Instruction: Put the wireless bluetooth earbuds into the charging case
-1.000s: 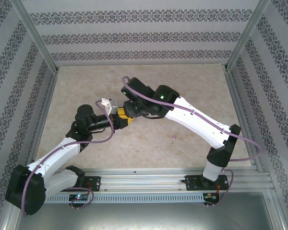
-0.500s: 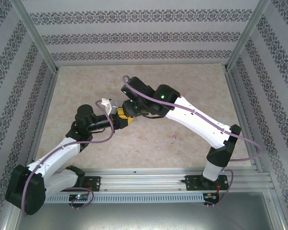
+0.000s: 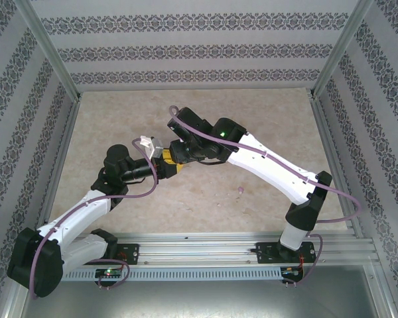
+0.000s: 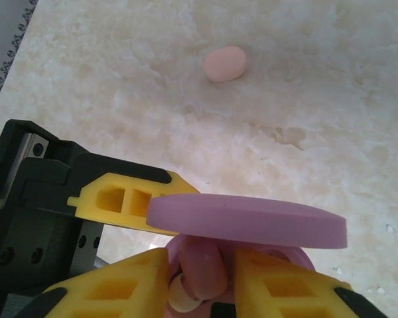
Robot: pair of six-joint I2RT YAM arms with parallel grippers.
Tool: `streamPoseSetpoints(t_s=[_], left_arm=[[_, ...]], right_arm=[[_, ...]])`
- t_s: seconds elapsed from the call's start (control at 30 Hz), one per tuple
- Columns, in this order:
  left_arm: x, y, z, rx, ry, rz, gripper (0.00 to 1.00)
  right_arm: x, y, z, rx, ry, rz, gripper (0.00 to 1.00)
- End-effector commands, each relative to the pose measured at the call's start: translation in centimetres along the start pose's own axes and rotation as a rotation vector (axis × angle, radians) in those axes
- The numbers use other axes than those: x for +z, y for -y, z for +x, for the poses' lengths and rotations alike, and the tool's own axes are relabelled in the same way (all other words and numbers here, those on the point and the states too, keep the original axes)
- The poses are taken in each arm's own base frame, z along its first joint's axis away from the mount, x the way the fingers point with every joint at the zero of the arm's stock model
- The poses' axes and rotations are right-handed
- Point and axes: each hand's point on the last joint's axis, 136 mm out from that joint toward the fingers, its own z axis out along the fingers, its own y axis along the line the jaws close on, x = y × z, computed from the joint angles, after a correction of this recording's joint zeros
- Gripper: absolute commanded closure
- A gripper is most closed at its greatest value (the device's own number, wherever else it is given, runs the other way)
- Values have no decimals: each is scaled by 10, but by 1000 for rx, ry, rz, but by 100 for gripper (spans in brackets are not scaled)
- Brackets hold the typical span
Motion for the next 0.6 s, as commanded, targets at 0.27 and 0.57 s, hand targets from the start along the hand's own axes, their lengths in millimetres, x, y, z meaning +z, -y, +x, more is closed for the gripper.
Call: streamPoseSetpoints(t_s=[0.27,0.57], left_arm=[[0,6,-5,44,5,12,81],[0,6,-6,42,1,11,81]], right_arm=[[-6,8,-5,-1,23,29,81],[-11,5,-2,-7,17,25,68]])
